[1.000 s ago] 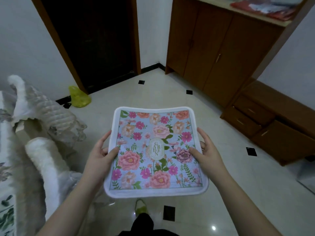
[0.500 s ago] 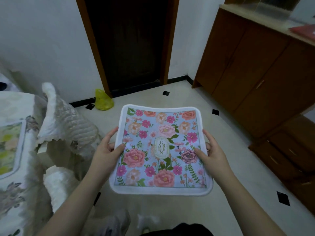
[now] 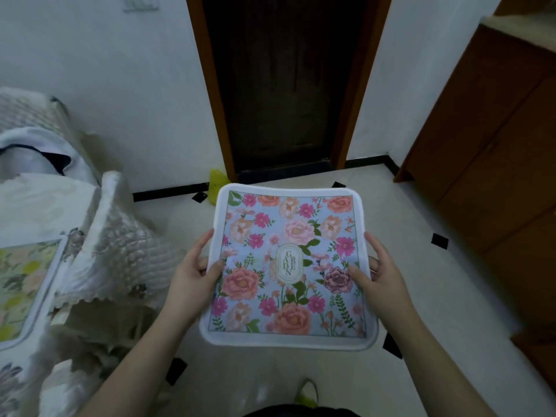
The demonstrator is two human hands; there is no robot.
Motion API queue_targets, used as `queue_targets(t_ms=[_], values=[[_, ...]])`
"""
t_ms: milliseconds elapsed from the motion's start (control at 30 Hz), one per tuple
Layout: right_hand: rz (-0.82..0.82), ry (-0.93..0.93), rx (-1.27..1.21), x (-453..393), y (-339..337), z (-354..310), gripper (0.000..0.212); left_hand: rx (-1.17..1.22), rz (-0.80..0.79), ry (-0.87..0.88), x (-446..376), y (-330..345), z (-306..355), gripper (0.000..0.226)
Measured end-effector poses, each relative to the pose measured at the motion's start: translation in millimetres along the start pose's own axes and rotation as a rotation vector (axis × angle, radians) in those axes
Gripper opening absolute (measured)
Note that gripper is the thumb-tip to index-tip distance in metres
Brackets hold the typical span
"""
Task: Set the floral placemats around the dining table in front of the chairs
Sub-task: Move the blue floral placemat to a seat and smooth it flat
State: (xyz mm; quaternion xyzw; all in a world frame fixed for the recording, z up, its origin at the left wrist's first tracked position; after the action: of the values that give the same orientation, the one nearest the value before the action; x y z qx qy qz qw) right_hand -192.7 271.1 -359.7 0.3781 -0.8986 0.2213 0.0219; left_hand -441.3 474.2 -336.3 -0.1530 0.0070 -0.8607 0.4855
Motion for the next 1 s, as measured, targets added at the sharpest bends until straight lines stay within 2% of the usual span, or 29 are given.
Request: queue_targets(t_ms=[333,600,733,1000], values=[[-0.165,-0.062,0.044,-114.1,24.4,-37.1,0.068,0.154,0.173,-0.053,-66.0,-8.5,7.1,0.062],[-0.249,-0.093,0.107,-202.8,92.8,-75.5,0.07,0.197,0.274,-0.042,-135.8,-57.7,9.4,0.06],[-0.275,-0.174,0.195,-250.9,137.5,-115.0,0.07,0.261,0.303,-0.024,-182.5,-90.1,20.7,0.059],[-0.328,-0.215,0.18,-329.0,199.0,-184.5,0.07,0.23,0.382,0.013,-266.3,-153.4,39.8,0.062]])
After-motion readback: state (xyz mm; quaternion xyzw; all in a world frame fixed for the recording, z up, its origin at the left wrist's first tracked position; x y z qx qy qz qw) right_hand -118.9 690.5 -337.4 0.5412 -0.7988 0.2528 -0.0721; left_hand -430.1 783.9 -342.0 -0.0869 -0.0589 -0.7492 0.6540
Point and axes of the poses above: each hand's wrist, its own x-axis away from the middle knuckle, its own y-axis out of the palm, z = x × y, the point moved 2 cm from there along -x, towards the middle knuckle, and after that the axes turned 9 degrees about x, right-handed, at the moved point
